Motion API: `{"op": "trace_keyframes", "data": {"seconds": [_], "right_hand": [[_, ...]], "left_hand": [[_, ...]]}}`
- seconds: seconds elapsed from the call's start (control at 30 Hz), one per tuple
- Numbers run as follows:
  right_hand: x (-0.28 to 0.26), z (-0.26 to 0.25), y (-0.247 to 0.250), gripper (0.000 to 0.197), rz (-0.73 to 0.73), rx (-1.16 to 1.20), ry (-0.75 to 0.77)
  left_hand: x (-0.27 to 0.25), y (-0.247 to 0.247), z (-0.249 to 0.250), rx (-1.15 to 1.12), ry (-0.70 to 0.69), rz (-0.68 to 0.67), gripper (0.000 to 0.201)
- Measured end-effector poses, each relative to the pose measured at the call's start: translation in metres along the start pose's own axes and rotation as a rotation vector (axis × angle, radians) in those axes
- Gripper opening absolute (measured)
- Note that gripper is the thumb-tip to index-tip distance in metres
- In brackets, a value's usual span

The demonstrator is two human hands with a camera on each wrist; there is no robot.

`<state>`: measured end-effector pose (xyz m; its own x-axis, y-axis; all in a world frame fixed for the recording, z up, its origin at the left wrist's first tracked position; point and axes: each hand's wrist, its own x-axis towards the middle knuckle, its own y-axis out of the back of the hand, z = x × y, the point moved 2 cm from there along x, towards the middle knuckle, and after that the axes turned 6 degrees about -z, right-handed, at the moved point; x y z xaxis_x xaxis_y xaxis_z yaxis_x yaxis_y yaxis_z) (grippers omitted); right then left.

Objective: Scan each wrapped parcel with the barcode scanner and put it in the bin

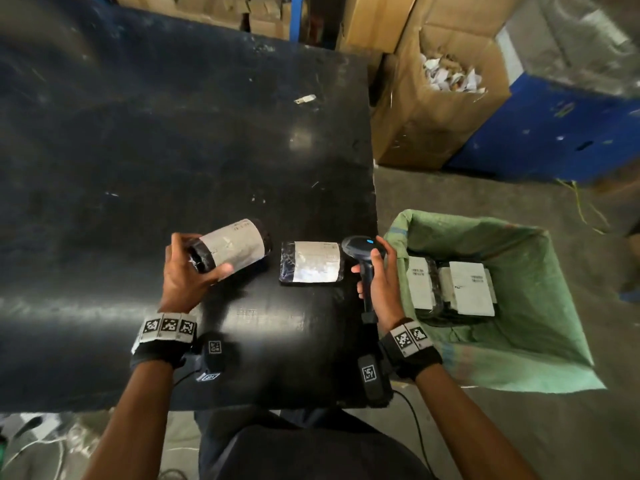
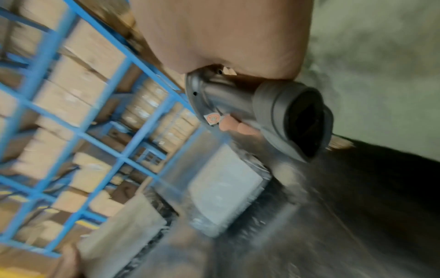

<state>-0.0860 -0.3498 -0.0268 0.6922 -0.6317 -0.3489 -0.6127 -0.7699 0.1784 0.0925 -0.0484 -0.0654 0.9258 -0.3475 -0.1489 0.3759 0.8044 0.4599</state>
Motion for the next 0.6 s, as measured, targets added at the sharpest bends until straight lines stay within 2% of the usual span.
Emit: {"op": "trace_keyframes", "data": {"seconds": [0.13,0.3,0.43,0.6], "right_hand": [[-0.021,-0.038,0.005,0.037,-0.102,0.019,0.103],[-0.046,-0.070,0.004,0.037,-0.231,0.047,0.193],[-0.061,-0.083,0.000,0.044,-0.320,0.070,0.232],[-0.075,-0.089,-0.002,0.042,-0.361,0.093,0.263]], "left_hand": [[-0.015,-0.012,0.019,-0.033,-0.061,0.078,0.084],[-0.034,-0.030,0.050,-0.070,-0.147,0.176,0.077],[-0.045,-0.040,0.066,-0.064,-0.200,0.287,0.071],[-0.052,-0.044,0.071,-0.034,-0.246,0.317,0.071]]}}
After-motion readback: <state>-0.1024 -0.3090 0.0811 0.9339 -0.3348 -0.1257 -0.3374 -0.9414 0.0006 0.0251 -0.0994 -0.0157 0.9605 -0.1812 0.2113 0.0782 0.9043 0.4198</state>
